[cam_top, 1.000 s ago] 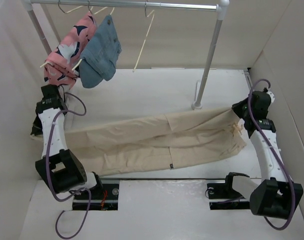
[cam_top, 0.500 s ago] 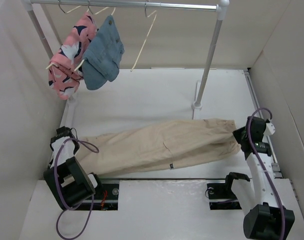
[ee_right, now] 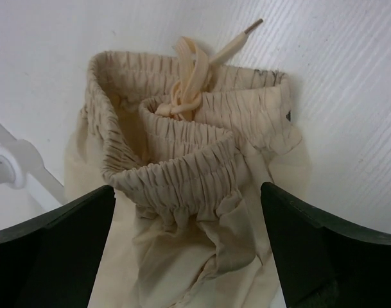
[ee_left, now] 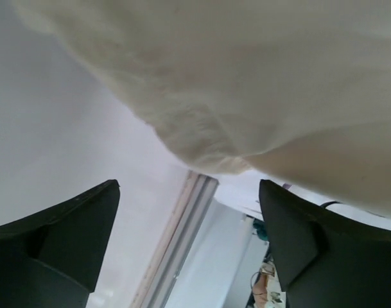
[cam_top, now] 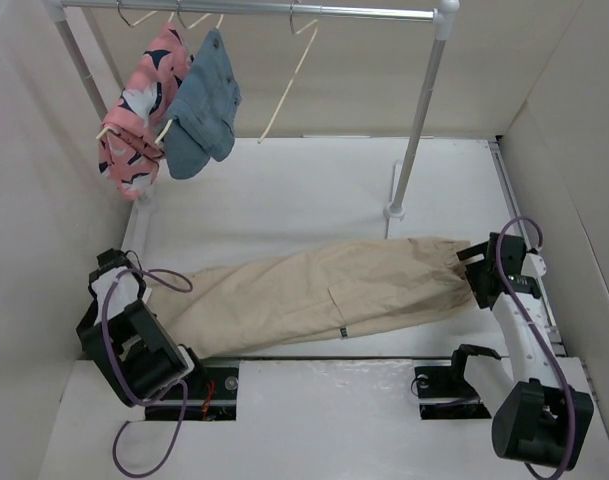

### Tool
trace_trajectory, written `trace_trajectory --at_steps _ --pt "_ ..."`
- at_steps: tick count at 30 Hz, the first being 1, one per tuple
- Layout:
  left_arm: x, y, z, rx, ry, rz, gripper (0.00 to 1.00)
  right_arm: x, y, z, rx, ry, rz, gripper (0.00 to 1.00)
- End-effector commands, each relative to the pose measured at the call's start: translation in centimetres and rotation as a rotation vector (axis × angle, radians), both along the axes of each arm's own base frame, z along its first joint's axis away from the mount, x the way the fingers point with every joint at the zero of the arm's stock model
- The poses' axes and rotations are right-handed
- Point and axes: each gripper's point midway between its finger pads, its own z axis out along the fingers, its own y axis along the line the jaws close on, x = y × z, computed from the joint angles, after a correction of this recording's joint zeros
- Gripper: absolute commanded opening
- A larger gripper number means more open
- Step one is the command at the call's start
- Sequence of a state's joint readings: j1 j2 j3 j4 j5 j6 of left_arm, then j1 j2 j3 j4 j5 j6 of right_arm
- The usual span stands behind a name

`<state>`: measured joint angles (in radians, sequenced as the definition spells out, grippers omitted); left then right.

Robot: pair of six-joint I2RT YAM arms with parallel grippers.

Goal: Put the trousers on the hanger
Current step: Fold the trousers at the center of the board.

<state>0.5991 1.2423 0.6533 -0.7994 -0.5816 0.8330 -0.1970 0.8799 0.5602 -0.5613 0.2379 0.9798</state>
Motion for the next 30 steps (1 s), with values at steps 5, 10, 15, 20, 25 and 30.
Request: trace_trajectory --at_steps 5,10,15,20,25,30 --pt "2.0 -0.4 -3.2 -0.145 -0.088 0.054 0.9 -0.4 1.4 -2.1 0.108 0.082 -0.005 1.0" --pt "2.7 -0.6 -5.4 -0.183 -0.092 0.084 0.9 0.5 2.1 -4.6 0.157 0.101 0.011 0.96" --pt "3.2 -0.7 -6.9 -0.211 -0.096 0.118 0.35 0.3 1.9 -6.9 0.142 0.16 0.03 0.55" --pt "5.0 0.1 -6.8 -0.198 -0.159 0.121 0.0 0.8 0.3 -6.5 0.043 0.16 0.042 0.0" --pt "9.7 3.0 -3.4 -0.116 -0.34 0.104 0.0 4.3 -1.3 -1.8 -0.062 0.04 0.074 0.0" --pt "13.8 4.6 2.0 -0.044 -0.492 0.053 0.0 5.8 -3.2 3.5 -0.205 -0.004 0.111 0.0"
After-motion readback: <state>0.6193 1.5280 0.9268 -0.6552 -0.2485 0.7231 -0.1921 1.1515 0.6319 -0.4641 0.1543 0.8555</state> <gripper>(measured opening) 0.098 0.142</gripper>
